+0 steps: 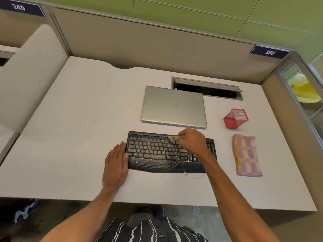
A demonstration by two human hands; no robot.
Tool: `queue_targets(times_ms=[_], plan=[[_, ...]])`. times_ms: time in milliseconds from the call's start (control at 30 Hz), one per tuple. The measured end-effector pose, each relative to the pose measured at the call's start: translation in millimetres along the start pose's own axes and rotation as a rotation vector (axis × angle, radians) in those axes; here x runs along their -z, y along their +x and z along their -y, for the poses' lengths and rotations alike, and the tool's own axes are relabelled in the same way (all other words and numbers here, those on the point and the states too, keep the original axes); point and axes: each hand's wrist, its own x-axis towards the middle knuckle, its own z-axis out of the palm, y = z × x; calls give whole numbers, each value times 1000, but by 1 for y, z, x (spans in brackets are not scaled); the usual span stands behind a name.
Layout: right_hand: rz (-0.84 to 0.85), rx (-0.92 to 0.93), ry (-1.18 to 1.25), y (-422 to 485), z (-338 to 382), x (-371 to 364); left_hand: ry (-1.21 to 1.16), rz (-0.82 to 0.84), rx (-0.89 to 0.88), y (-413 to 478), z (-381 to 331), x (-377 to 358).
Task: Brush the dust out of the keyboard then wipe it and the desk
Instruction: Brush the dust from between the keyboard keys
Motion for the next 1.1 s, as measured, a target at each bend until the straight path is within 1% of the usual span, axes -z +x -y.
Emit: queue_targets(times_ms=[67,133,233,333,400,500,533,733,767,867,900,933,1033,1100], plan=[[-54,-69,58,2,-2,2,5,2,-2,-1,0,0],[-56,-110,77,2,1,-1,7,3,-4,-1,0,0],[-15,-130,83,1,6,-13,3,0,-1,0,0,-1],[67,-123,111,0,6,-16,3,-9,2,-1,0,-1],[81,-129,108,1,4,-14,2,-9,7,-1,0,-1],[-28,-146,142,1,4,-9,5,-4,5,-1,0,-2],[-41,-152,151,1,5,-9,6,-5,6,-1,0,-2],[107,-188,112,3,5,-14,12,-9,10,0,-1,-1],[100,-193,121,4,5,-12,13,-10,10,-1,-1,-1],[-15,-193,173,5,5,-7,13,-10,7,-1,-1,-1],[-29,-188,171,5,5,-7,12,-9,6,-1,-1,-1],[-8,-180,155,4,5,-9,10,-9,6,-1,0,-1],[122,-174,88,4,6,-14,14,-9,3,0,1,-1],[136,-183,89,6,6,-10,22,-10,2,-1,0,-2]])
